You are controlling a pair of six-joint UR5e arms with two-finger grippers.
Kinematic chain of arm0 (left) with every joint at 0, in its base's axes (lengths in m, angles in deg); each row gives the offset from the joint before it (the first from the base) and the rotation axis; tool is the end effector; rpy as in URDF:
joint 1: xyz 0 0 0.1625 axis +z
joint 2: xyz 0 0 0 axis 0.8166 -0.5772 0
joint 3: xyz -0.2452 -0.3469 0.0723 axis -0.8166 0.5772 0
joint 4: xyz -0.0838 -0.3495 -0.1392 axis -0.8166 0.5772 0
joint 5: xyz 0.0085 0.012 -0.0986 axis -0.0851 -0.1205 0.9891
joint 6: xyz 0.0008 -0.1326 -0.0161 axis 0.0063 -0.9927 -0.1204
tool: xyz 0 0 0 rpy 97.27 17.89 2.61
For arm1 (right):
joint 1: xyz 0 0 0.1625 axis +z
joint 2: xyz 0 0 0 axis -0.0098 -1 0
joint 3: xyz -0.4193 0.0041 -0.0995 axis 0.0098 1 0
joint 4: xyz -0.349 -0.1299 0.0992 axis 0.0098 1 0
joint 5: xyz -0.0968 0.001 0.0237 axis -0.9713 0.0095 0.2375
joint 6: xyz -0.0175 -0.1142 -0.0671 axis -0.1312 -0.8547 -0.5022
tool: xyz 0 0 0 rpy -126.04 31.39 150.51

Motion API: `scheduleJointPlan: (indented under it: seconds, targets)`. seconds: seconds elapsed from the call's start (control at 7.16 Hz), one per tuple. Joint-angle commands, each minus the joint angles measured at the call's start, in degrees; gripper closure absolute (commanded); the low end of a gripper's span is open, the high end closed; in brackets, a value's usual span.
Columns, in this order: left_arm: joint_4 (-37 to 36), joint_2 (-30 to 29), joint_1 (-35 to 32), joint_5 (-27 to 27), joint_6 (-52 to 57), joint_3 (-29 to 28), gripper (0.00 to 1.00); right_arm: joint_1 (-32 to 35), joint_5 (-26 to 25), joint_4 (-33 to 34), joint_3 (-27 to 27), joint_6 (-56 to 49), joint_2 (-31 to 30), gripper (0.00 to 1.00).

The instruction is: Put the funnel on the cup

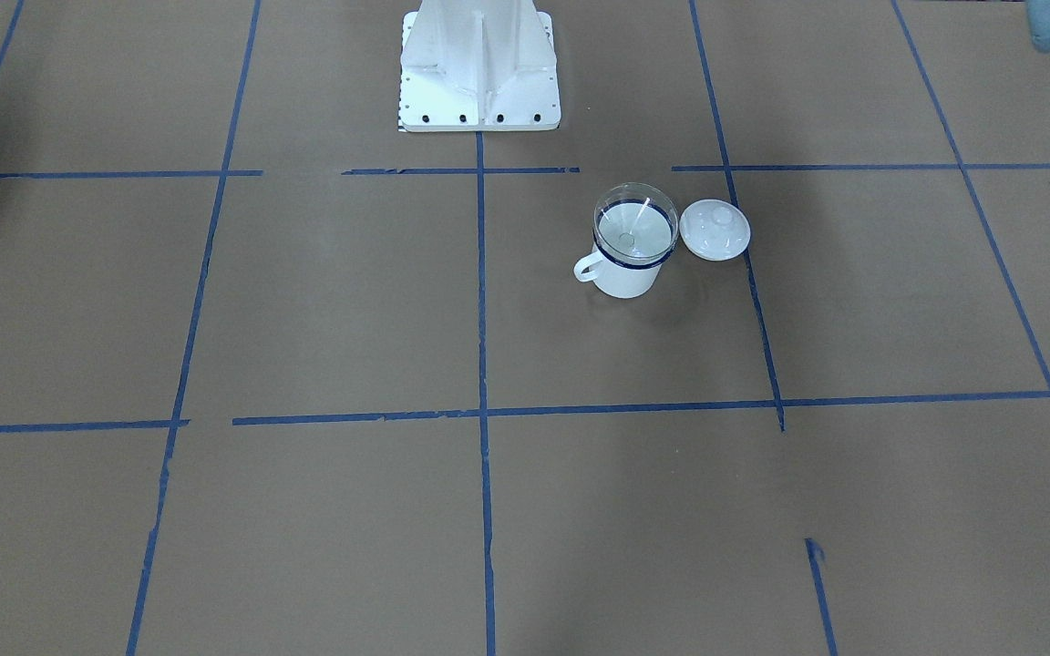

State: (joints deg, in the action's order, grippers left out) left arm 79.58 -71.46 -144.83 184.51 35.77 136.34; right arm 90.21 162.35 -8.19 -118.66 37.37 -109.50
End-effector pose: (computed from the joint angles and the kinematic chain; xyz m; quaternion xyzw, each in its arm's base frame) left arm -0.0484 -0.4079 0.6417 0.1106 0.3293 0.1302 0.9286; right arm 0.0427 -0.4189 0.7276 0.0274 -0.3519 -0.0110 0.9356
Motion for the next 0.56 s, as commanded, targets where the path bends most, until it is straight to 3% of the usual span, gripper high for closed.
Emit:
scheduleJointPlan:
  seconds: [0.0,0.42]
  targets:
    - [0.6,2.3,-2.6,1.9,3.5,-3.6,0.0,0.0,0.0,0.0,0.0,0.0,0.0,0.0]
    - [-3.0,1.1,-2.9,2.0,2.7,-4.5,0.0,0.0,0.0,0.0,0.0,0.0,0.0,0.0]
